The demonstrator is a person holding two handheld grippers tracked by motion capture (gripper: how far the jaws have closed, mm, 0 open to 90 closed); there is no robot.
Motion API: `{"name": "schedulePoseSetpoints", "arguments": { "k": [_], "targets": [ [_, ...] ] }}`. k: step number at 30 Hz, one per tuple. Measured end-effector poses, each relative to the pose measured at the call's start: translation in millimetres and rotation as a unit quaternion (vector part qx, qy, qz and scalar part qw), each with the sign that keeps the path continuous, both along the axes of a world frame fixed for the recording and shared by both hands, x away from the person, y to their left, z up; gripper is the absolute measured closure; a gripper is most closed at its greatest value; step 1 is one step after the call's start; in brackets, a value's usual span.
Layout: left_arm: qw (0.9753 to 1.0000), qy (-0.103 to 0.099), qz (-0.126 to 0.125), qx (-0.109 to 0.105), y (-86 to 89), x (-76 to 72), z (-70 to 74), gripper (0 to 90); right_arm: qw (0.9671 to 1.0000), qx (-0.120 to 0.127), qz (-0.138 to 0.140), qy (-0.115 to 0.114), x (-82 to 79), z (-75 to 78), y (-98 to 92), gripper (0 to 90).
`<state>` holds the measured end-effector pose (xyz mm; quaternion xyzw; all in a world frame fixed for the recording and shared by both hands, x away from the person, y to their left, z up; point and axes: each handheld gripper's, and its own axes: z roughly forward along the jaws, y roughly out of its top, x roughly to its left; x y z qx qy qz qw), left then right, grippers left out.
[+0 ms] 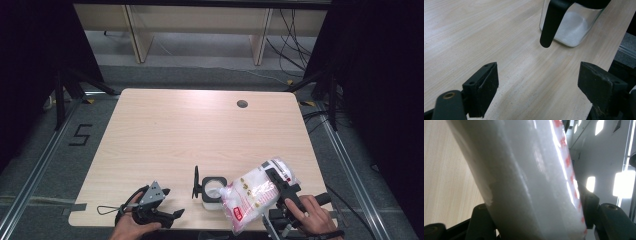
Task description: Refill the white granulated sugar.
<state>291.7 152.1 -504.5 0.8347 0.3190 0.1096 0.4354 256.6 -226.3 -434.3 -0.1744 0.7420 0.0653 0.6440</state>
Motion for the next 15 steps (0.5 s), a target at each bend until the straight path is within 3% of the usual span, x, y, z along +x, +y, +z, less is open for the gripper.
{"name": "schedulePoseSetpoints", "arguments": {
  "k": [1,5,6,15],
  "targets": [
    [1.0000,0.000,0.000,0.000,0.0,0.2,0.0,16.4,0.9999,0.005,-0.012,0.009,-1.1,-0.7,-0.8,42.4],
    [1.0000,0.002,0.001,-0.003,-0.3,-0.3,-0.2,16.4,1.0000,0.001,-0.006,0.003,0.9,1.1,-2.0,42.4],
    [1.0000,0.000,0.000,0.001,0.1,0.3,0.0,16.4,0.9998,0.009,-0.016,0.008,0.0,0.1,-3.6,42.4],
    [1.0000,0.004,0.000,-0.003,-0.3,-0.6,-0.2,16.4,1.0000,0.000,-0.002,0.004,-0.1,1.3,-0.7,42.4]
  ]
}}
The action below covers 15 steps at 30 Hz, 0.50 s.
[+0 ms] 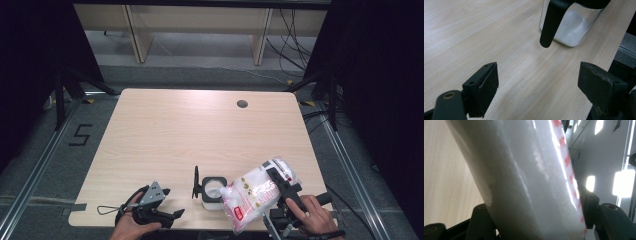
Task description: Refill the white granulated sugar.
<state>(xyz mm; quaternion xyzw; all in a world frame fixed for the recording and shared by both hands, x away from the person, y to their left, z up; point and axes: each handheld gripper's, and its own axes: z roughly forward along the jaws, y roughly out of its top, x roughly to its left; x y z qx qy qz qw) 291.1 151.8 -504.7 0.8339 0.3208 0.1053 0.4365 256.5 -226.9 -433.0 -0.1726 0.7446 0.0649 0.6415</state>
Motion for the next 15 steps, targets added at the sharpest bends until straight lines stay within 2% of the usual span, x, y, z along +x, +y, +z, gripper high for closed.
{"name": "schedulePoseSetpoints", "arguments": {
  "k": [2,3,4,5,7,9,10,14,15],
  "targets": [
    [1.0000,-0.005,-0.002,0.002,0.6,0.6,0.5,16.4,0.9999,0.009,-0.009,0.008,-1.0,-2.3,-0.2,42.5],
    [1.0000,-0.007,0.000,-0.004,-0.2,0.7,0.1,16.4,0.9999,0.010,-0.009,0.009,-0.5,-2.4,-0.3,42.4],
    [1.0000,-0.007,0.000,-0.004,-0.2,0.7,0.1,16.4,0.9999,0.010,-0.009,0.009,-0.5,-2.4,-0.3,42.4],
    [1.0000,-0.002,0.003,0.002,0.3,0.1,0.3,16.4,1.0000,0.003,-0.002,0.000,0.7,-1.3,-0.7,42.5],
    [1.0000,-0.004,0.002,0.003,0.4,0.5,0.4,16.4,0.9999,0.010,-0.011,0.005,0.9,-3.0,-2.4,42.4],
    [1.0000,-0.005,0.000,0.004,0.6,0.6,0.4,16.4,1.0000,0.004,-0.007,0.002,2.2,-1.1,-3.1,42.5],
    [1.0000,-0.004,0.001,0.003,0.5,0.4,0.3,16.4,0.9997,0.015,-0.017,0.012,1.7,-3.0,-4.1,42.4],
    [1.0000,-0.005,0.000,0.002,0.4,0.5,0.4,16.4,0.9998,0.012,-0.011,0.007,2.0,-1.9,-3.8,42.5],
    [1.0000,-0.001,0.003,0.002,0.2,0.1,0.2,16.4,0.9994,0.026,-0.014,0.017,1.5,-3.8,-3.7,42.5]
  ]
}}
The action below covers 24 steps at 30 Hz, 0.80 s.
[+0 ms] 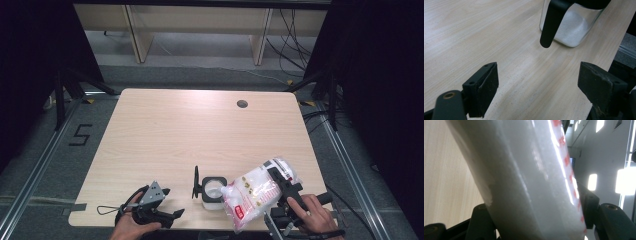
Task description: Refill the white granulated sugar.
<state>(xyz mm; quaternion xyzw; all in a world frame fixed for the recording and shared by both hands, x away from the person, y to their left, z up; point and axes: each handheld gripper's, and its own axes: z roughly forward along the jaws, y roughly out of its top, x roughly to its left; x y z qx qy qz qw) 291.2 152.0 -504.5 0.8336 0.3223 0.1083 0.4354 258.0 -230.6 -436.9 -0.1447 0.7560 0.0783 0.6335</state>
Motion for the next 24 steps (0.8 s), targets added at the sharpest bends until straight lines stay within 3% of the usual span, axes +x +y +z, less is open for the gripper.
{"name": "schedulePoseSetpoints", "arguments": {
  "k": [1,5,7,13,15,16,18,19,20,22,24],
  "targets": [
    [1.0000,-0.001,0.000,0.000,0.0,0.0,0.2,16.4,0.9998,-0.014,0.010,-0.009,0.1,2.6,1.2,42.5],
    [1.0000,-0.006,-0.003,-0.003,0.1,0.5,0.1,16.4,1.0000,-0.004,0.002,-0.001,0.3,0.0,1.2,42.5],
    [1.0000,-0.008,-0.004,-0.002,0.3,0.8,0.3,16.4,0.9998,-0.016,0.008,-0.010,0.5,2.3,1.3,42.5],
    [0.9999,-0.009,-0.008,0.006,1.0,1.4,0.7,16.4,1.0000,-0.006,0.003,-0.001,0.5,0.7,-0.1,42.5],
    [1.0000,-0.005,-0.001,-0.004,-0.2,0.4,0.0,16.4,0.9999,-0.013,0.009,-0.006,0.3,1.8,1.3,42.5],
    [0.9999,-0.010,-0.009,0.005,1.2,1.2,0.8,16.4,1.0000,0.002,0.001,0.002,-1.2,-0.6,1.1,42.5],
    [1.0000,-0.007,-0.005,-0.002,0.6,1.0,0.7,16.4,1.0000,0.004,0.000,0.004,-1.2,-1.0,0.8,42.5],
    [1.0000,-0.001,0.001,0.000,0.6,0.6,0.4,16.4,0.9998,-0.017,0.008,-0.009,0.6,2.3,1.1,42.5],
    [1.0000,-0.003,0.002,-0.008,-0.3,0.0,-0.1,16.4,0.9998,-0.015,0.009,-0.009,1.6,1.8,0.3,42.4],
    [1.0000,-0.002,0.001,-0.002,0.3,0.5,0.4,16.6,1.0000,-0.006,-0.004,0.000,1.2,0.3,-1.7,42.5],
    [1.0000,-0.002,0.001,-0.006,-0.1,0.1,0.0,16.7,0.9998,-0.014,0.006,-0.008,2.6,1.7,-1.8,42.5]
  ]
}}
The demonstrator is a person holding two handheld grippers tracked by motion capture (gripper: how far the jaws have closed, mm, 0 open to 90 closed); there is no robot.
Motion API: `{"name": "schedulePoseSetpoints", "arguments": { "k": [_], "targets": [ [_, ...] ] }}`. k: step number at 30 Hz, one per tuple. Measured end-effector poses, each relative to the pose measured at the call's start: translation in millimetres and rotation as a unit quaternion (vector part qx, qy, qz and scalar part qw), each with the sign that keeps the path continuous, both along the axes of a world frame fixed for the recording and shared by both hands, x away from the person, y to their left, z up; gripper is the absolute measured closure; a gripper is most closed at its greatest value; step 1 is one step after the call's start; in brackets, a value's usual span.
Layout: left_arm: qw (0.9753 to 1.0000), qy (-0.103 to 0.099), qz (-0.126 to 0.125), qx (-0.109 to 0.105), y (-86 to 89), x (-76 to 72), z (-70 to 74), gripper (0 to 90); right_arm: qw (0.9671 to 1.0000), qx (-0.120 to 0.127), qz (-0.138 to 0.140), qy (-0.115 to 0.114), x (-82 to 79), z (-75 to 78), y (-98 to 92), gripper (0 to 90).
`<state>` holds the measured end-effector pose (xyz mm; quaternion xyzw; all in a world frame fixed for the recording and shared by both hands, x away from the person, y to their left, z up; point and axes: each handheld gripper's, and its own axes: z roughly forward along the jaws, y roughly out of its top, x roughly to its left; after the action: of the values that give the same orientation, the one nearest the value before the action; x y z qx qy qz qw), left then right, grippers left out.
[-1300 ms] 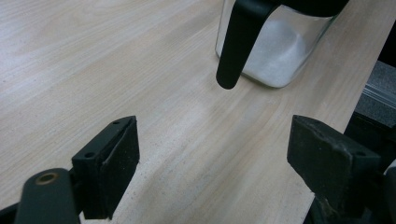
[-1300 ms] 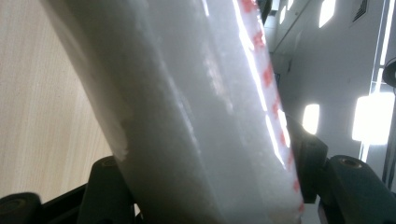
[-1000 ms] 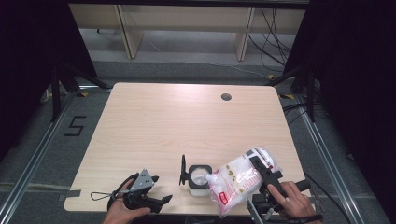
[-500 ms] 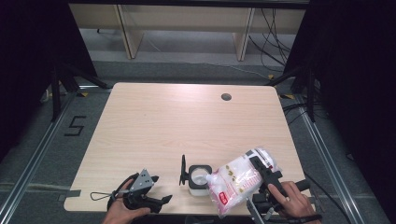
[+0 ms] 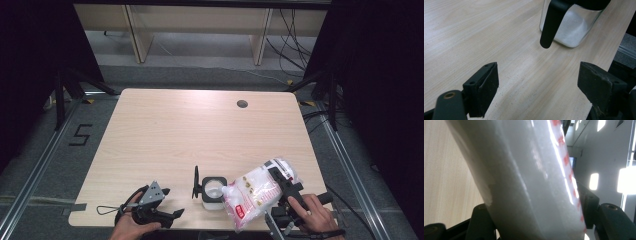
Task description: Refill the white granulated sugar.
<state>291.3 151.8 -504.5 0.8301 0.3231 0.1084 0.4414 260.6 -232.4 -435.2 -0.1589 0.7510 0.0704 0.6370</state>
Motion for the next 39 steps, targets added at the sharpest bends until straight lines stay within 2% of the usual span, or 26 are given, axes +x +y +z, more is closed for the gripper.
{"name": "schedulePoseSetpoints", "arguments": {
  "k": [3,4,5,6,9,10,13,14,19,21,22,24,26,29,30,31,32,33,34,35,36,38,39],
  "targets": [
    [1.0000,0.000,0.000,-0.002,-0.3,0.0,-0.2,16.7,1.0000,0.003,-0.005,0.004,-1.7,-0.6,0.5,42.5],
    [0.9999,-0.007,-0.011,0.011,1.1,1.3,0.6,16.7,1.0000,-0.001,0.004,0.001,-1.3,0.4,1.4,42.5],
    [0.9999,-0.007,-0.011,0.011,1.1,1.3,0.6,16.7,0.9998,0.017,-0.008,0.007,-3.1,-2.2,1.1,42.5],
    [0.9999,-0.002,-0.005,0.009,0.6,0.4,0.3,16.7,1.0000,0.004,0.002,0.003,-2.6,0.1,2.4,42.5],
    [1.0000,-0.001,-0.003,0.007,0.6,0.3,0.3,16.7,0.9999,0.010,0.001,0.006,-3.3,-0.6,2.7,42.5],
    [1.0000,-0.006,-0.006,0.002,0.3,0.7,0.1,16.7,0.9999,-0.007,0.010,-0.001,-1.9,1.6,3.4,42.5],
    [1.0000,-0.006,-0.006,0.003,0.5,0.6,0.2,16.7,1.0000,-0.002,0.004,-0.002,-1.6,0.0,2.1,42.5],
    [0.9999,-0.008,-0.010,0.011,1.3,1.3,0.7,16.7,1.0000,-0.003,0.001,0.000,-1.5,0.7,1.2,42.5],
    [1.0000,0.000,-0.003,0.008,0.4,0.3,0.2,16.7,1.0000,-0.007,0.004,-0.005,-2.8,1.0,2.8,42.5],
    [1.0000,-0.002,-0.003,0.003,-0.1,0.3,-0.1,16.7,0.9999,-0.012,0.005,-0.009,-4.5,2.2,5.0,42.5],
    [0.9999,-0.005,-0.008,0.010,1.0,0.8,0.5,16.7,1.0000,-0.003,-0.001,-0.003,-5.1,0.8,4.6,42.5],
    [0.9999,-0.008,-0.010,0.012,1.3,1.2,0.7,16.7,1.0000,-0.009,0.002,-0.004,-5.3,1.9,4.8,42.5],
    [1.0000,-0.006,-0.006,0.002,0.2,0.7,0.0,16.7,1.0000,0.000,-0.002,-0.002,-5.2,1.3,4.2,42.5],
    [1.0000,-0.006,-0.006,0.001,0.2,0.7,0.1,16.7,0.9999,-0.010,0.003,-0.010,-5.6,3.2,4.8,42.5],
    [1.0000,-0.005,-0.003,-0.002,-0.3,0.6,-0.3,16.7,1.0000,0.000,-0.002,-0.001,-5.3,1.5,4.2,42.5],
    [1.0000,-0.005,-0.003,-0.002,-0.3,0.6,-0.3,16.7,1.0000,0.000,-0.002,-0.001,-5.3,1.5,4.2,42.5],
    [0.9999,-0.007,-0.009,0.012,1.3,1.1,0.7,16.7,1.0000,-0.004,0.000,0.004,-4.4,-0.2,5.0,42.7],
    [0.9999,-0.007,-0.009,0.012,1.3,1.1,0.7,16.7,0.9999,-0.014,0.000,-0.003,-4.9,0.3,5.8,42.8],
    [0.9999,-0.008,-0.010,0.012,1.3,1.3,0.8,16.7,0.9995,0.022,-0.016,0.014,-6.0,-4.6,3.5,42.7],
    [0.9999,-0.008,-0.010,0.012,1.3,1.3,0.8,16.7,0.9995,0.022,-0.016,0.014,-6.0,-4.6,3.5,42.7],
    [1.0000,-0.005,-0.005,0.002,0.1,0.6,-0.1,16.7,0.9999,-0.012,0.007,-0.004,-4.0,1.8,5.4,42.7],
    [1.0000,-0.006,-0.006,0.002,0.1,0.7,0.0,16.7,0.9999,-0.010,0.004,-0.008,-5.2,2.4,5.1,42.6],
    [0.9998,-0.007,-0.012,0.011,1.4,1.3,0.7,16.7,0.9999,-0.011,0.006,-0.009,-5.2,3.3,5.0,42.7]
  ]
}}
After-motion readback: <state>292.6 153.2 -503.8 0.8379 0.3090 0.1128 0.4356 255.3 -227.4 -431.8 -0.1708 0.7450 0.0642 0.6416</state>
